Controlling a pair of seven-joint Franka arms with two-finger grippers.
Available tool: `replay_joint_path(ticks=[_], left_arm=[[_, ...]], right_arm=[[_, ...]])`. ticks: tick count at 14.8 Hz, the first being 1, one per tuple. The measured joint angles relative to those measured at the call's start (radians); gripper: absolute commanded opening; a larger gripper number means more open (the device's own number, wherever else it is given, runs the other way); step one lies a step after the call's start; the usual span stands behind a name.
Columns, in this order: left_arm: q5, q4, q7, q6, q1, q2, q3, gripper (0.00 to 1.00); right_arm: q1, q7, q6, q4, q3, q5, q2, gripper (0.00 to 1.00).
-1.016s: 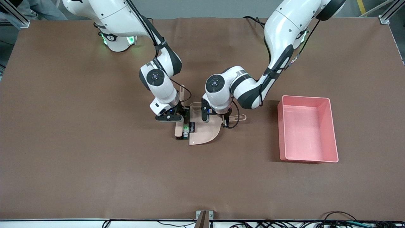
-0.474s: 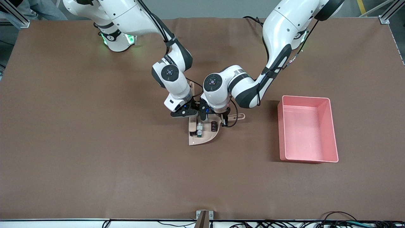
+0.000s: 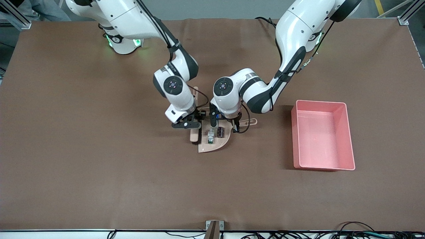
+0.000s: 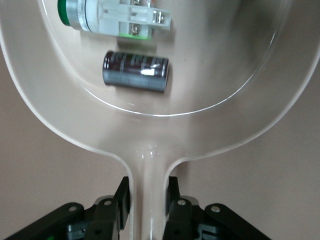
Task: Clean e-waste and dump in bin
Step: 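Brush the green component and black capacitor into the dustpan with the right gripper, then carry the dustpan to the bin with the left gripper while the right drops the brush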
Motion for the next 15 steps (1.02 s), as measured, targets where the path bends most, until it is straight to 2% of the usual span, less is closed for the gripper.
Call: replay_joint_path(ticks=[5, 11, 15], left_arm=[[0.0, 0.003, -0.035, 0.143, 0.007, 0.019, 0.005, 0.07], [0.0, 0.049, -0.034, 0.155, 0.044, -0.001, 0.002, 0.06], [0.0, 0.054, -0.021, 0.154, 0.103, -0.075, -0.016, 0.06]], right_arm=[[-0.183, -0.202, -0.093, -0.031, -0.007, 0.0, -0.062, 0.02], [-0.336, -0.263, -0.089, -0.193, -0.01, -0.05, -0.213, 0.03], [-0.448, -0.328, 0.045, -0.338, -0.01, -0.063, -0.292, 0.03]])
